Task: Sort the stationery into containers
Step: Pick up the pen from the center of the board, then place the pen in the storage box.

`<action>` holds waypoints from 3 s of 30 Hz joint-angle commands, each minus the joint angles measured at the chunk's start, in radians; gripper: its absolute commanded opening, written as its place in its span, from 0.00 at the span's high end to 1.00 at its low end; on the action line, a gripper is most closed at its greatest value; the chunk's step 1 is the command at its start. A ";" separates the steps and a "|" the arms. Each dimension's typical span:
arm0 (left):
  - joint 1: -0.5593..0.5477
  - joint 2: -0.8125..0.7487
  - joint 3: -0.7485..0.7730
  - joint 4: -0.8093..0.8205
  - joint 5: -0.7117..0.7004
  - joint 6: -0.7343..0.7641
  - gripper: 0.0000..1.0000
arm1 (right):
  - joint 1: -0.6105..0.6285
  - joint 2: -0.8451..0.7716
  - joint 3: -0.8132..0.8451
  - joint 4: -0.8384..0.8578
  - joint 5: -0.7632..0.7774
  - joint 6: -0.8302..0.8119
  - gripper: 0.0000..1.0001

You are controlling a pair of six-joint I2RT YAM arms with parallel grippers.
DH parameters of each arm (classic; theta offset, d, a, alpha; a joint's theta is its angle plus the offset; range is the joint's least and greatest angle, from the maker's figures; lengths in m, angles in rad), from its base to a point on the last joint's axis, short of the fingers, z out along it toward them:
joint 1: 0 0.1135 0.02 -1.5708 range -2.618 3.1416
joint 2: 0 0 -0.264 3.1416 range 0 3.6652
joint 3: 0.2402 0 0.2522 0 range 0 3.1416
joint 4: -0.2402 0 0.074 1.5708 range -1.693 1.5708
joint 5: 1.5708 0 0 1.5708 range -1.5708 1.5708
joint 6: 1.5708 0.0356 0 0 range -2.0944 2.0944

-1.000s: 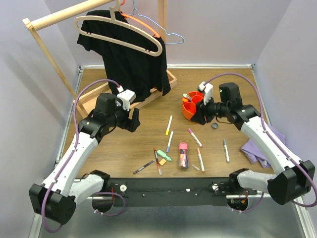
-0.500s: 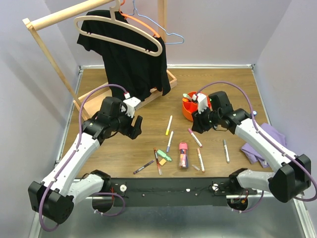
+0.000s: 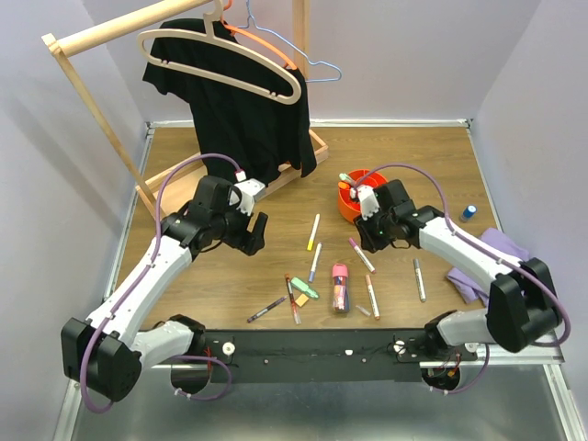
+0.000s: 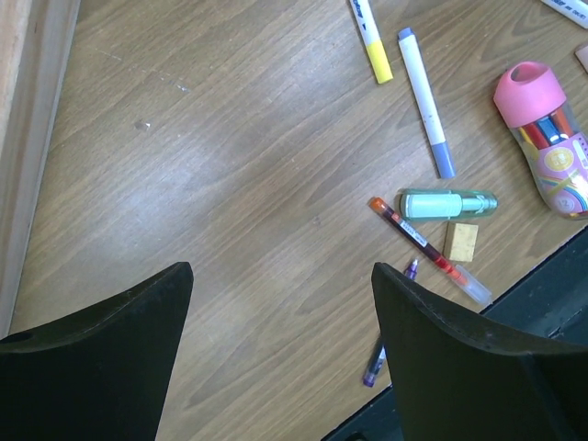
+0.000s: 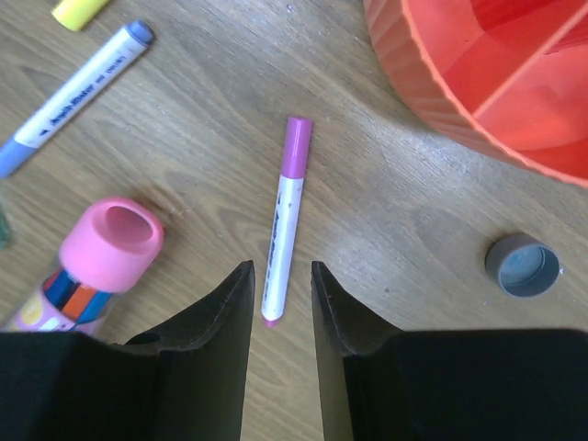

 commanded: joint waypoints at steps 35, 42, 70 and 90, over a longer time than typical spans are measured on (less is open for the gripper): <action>0.022 -0.033 -0.003 0.054 -0.027 -0.039 0.10 | 0.069 0.384 0.078 0.108 0.004 -0.064 0.75; 0.029 -0.047 -0.012 0.051 -0.029 -0.035 0.10 | 0.079 0.303 0.188 0.027 -0.067 -0.073 0.99; 0.029 0.214 0.219 0.018 0.019 0.034 0.12 | -0.150 0.187 0.210 0.974 0.004 -0.044 0.99; 0.010 0.360 0.342 0.025 0.000 0.056 0.12 | -0.243 0.330 0.106 1.062 -0.033 -0.030 0.99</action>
